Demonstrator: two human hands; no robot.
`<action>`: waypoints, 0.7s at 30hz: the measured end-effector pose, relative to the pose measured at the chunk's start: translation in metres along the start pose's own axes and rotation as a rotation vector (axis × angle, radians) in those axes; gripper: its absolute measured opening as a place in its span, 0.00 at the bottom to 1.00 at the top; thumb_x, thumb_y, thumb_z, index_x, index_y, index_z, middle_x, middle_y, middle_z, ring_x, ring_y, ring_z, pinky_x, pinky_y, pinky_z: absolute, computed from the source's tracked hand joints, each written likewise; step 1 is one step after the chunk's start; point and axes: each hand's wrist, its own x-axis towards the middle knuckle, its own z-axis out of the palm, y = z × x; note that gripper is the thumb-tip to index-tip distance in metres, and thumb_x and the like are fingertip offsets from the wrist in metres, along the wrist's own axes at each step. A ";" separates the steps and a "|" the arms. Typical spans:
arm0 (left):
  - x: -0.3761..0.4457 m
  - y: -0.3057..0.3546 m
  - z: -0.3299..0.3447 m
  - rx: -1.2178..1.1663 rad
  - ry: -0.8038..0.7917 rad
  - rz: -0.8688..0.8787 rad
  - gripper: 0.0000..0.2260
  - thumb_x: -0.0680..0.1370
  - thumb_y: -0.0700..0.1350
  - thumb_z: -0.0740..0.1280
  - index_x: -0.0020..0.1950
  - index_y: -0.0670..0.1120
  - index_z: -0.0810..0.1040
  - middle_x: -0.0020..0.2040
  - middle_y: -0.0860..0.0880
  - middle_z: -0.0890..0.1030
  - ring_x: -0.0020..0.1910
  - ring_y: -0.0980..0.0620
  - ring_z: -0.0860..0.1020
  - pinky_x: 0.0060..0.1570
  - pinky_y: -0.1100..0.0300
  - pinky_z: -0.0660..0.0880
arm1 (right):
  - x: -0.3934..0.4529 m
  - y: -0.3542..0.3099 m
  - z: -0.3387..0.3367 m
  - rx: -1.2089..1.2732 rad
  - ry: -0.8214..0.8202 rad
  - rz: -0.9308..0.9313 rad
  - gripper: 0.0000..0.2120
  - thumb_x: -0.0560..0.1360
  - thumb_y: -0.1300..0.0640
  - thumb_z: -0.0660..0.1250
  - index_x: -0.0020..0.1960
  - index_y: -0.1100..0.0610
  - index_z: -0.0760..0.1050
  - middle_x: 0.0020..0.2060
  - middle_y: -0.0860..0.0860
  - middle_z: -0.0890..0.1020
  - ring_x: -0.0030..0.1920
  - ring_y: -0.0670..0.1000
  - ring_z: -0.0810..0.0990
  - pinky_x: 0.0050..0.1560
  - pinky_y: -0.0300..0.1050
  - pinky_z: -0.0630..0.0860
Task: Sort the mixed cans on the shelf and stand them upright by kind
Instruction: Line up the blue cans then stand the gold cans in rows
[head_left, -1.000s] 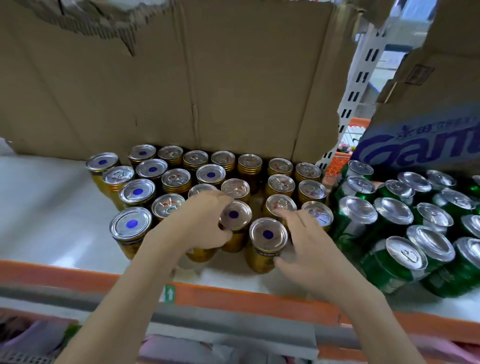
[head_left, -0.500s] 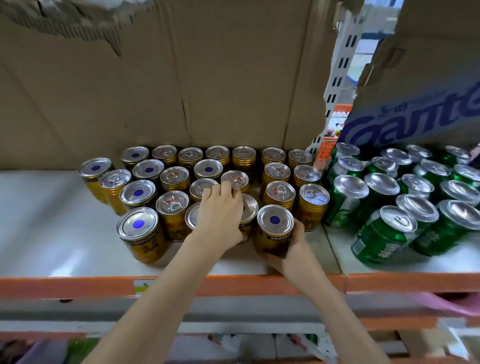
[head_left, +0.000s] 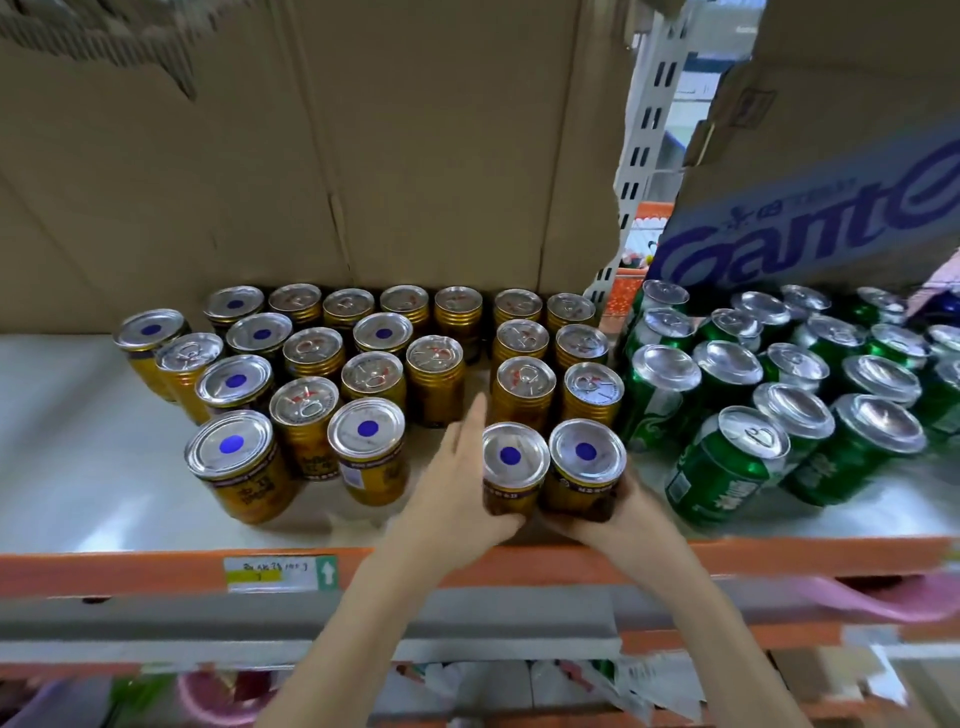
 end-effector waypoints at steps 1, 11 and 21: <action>-0.003 -0.005 0.004 -0.108 0.034 -0.043 0.52 0.65 0.46 0.77 0.77 0.49 0.43 0.70 0.56 0.62 0.67 0.59 0.64 0.59 0.75 0.58 | 0.000 -0.002 -0.003 0.030 -0.034 -0.005 0.32 0.61 0.56 0.80 0.58 0.43 0.67 0.49 0.37 0.78 0.46 0.32 0.76 0.43 0.26 0.70; -0.010 -0.012 0.035 -0.156 0.192 -0.167 0.38 0.58 0.60 0.75 0.64 0.49 0.69 0.58 0.54 0.79 0.59 0.50 0.76 0.52 0.59 0.72 | 0.009 0.003 -0.011 0.253 -0.175 0.006 0.37 0.61 0.65 0.79 0.62 0.48 0.66 0.56 0.45 0.78 0.55 0.41 0.77 0.59 0.40 0.74; -0.036 0.015 -0.021 -0.045 0.380 -0.154 0.38 0.60 0.54 0.80 0.67 0.55 0.70 0.54 0.52 0.66 0.53 0.54 0.71 0.55 0.62 0.71 | -0.014 -0.027 -0.037 0.074 0.060 -0.108 0.35 0.60 0.52 0.80 0.61 0.44 0.67 0.55 0.45 0.70 0.53 0.40 0.72 0.49 0.32 0.70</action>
